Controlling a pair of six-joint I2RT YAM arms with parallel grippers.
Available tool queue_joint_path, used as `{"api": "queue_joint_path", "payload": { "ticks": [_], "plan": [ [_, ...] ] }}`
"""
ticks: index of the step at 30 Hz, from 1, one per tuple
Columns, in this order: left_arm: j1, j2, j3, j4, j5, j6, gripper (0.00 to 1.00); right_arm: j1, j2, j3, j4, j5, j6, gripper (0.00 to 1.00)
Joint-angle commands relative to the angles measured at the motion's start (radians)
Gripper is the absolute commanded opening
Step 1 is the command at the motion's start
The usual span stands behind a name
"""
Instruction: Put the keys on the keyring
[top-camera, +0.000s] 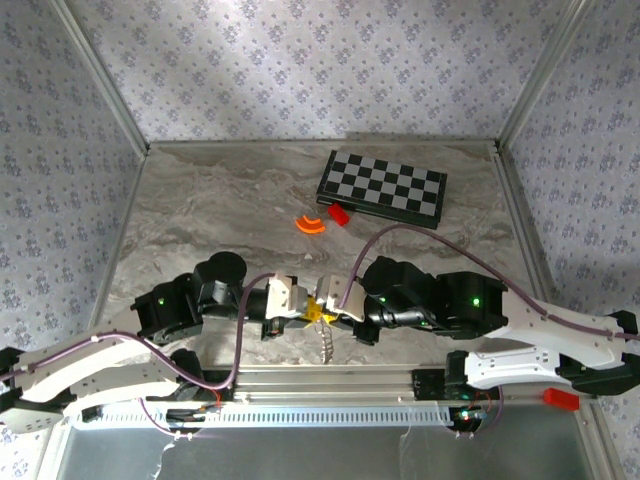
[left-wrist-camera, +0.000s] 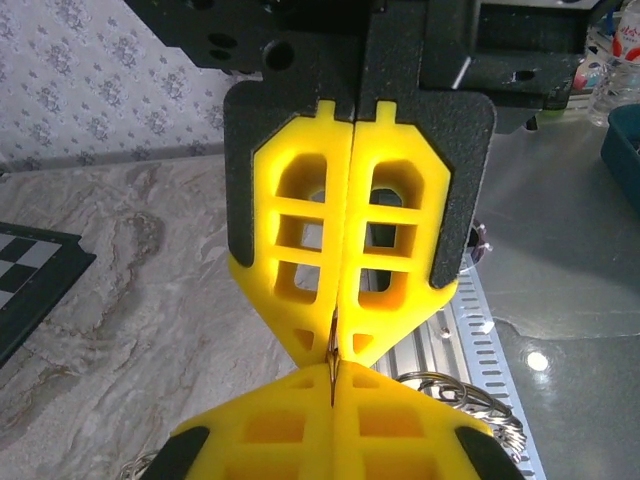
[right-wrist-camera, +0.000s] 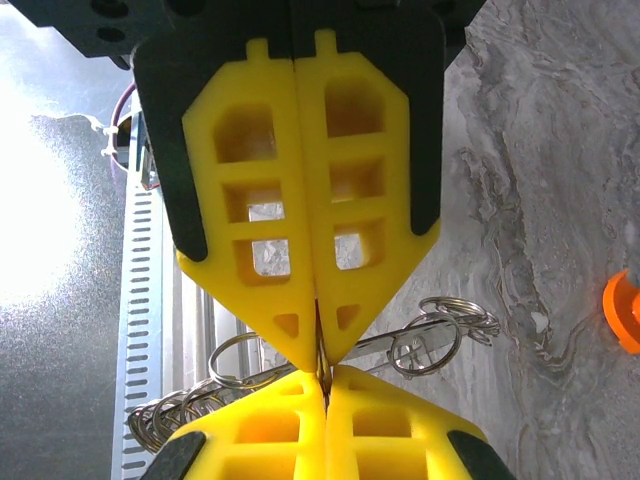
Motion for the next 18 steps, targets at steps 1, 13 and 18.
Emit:
{"api": "queue_joint_path", "payload": {
  "ticks": [1, 13, 18],
  "plan": [
    [-0.007, -0.026, -0.017, 0.040, 0.009, -0.002, 0.00, 0.002, -0.020, -0.003, 0.055, -0.014, 0.003, 0.00],
    [-0.007, -0.111, -0.112, 0.316, 0.055, -0.122, 0.00, 0.002, -0.075, -0.069, 0.202, -0.012, 0.047, 0.21],
    [-0.008, -0.129, -0.171, 0.474, 0.054, -0.186, 0.00, 0.002, -0.121, -0.141, 0.273, -0.004, 0.052, 0.19]
  ]
}}
